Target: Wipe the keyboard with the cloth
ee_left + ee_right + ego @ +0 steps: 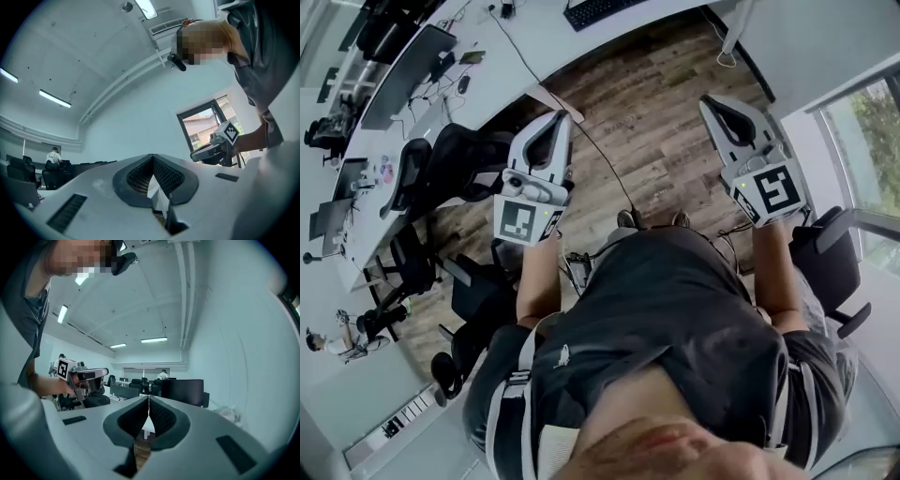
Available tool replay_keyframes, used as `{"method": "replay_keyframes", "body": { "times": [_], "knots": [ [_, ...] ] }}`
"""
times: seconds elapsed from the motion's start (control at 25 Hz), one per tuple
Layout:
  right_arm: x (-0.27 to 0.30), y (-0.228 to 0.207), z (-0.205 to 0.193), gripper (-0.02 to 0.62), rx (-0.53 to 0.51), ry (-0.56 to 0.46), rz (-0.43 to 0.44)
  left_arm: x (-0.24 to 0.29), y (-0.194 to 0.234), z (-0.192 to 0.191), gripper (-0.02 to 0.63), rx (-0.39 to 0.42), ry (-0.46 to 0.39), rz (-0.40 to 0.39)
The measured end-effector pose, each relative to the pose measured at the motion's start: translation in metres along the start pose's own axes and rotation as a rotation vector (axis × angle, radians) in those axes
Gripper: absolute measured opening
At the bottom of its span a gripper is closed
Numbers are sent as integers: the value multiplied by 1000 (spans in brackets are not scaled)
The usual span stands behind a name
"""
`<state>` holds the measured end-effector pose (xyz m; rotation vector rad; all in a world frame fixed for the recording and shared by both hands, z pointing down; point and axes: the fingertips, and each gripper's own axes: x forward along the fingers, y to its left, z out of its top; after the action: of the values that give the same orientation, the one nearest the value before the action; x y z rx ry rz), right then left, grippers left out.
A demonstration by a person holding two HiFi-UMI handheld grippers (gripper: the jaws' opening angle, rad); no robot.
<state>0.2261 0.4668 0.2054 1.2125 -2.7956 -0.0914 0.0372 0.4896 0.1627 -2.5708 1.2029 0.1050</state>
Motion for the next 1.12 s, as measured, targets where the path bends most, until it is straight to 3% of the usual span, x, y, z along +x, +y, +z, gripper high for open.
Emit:
{"method": "replay_keyframes", "body": {
  "times": [0.24, 0.52, 0.76, 1.12],
  "knots": [
    [32, -8, -5, 9, 6, 22, 9, 20, 20, -14, 3, 7, -2, -24],
    [92, -4, -1, 9, 7, 28, -40, 30, 70, -35, 3, -68, -16, -73],
    [141, 1, 7, 9, 12, 18, -71, 34, 105, -52, 3, 2, 15, -127],
    [176, -19, 1, 9, 10, 58, -57, 59, 131, -75, 3, -69, -1, -138]
  ]
}}
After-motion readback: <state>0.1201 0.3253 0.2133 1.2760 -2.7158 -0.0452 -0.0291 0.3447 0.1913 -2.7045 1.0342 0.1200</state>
